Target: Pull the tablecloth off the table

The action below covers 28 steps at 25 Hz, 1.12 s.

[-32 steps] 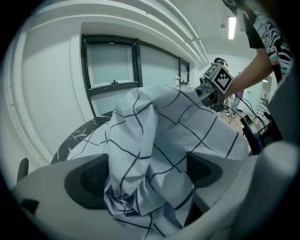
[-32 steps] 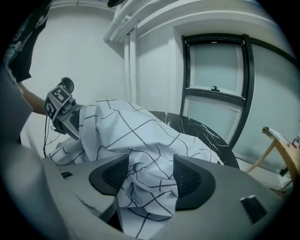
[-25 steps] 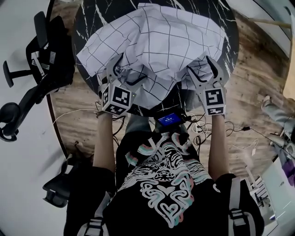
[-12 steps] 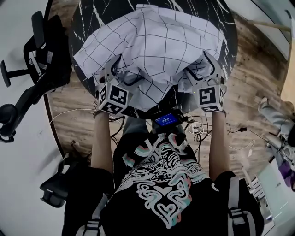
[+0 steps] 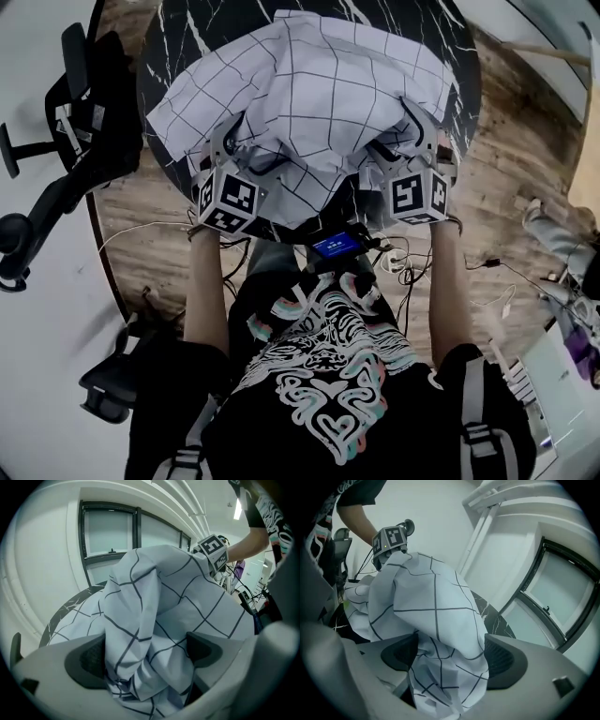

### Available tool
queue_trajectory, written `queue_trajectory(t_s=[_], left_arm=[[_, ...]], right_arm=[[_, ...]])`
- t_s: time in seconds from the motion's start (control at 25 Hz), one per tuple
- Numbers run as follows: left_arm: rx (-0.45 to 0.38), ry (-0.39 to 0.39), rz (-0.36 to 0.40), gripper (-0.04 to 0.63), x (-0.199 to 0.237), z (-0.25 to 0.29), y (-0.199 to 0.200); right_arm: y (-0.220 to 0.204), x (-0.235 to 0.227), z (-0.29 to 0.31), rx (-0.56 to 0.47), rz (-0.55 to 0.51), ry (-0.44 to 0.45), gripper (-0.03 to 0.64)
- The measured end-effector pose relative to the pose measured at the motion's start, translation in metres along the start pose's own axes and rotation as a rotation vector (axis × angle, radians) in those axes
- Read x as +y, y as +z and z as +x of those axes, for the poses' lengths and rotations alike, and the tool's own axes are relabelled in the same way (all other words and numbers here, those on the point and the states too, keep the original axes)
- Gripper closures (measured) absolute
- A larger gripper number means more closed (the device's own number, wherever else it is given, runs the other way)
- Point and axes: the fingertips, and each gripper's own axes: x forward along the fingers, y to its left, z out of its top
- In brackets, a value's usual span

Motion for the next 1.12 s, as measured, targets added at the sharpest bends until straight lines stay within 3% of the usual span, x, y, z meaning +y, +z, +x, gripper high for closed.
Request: queue_trajectory(t_s=[0.48,1.12], left_arm=[[0.011,-0.021,-0.005,0.083,-0.001,0.007,-0.003],[0.082,-0.094,-0.037,0.081,-0.001,0.029,-0.014]], right_arm=[[-0.007,0.006,0.028,0.03,0.081,0.153,0.189],[-0.015,0.027,0.057,0.081,0.214,0.267,0.255]])
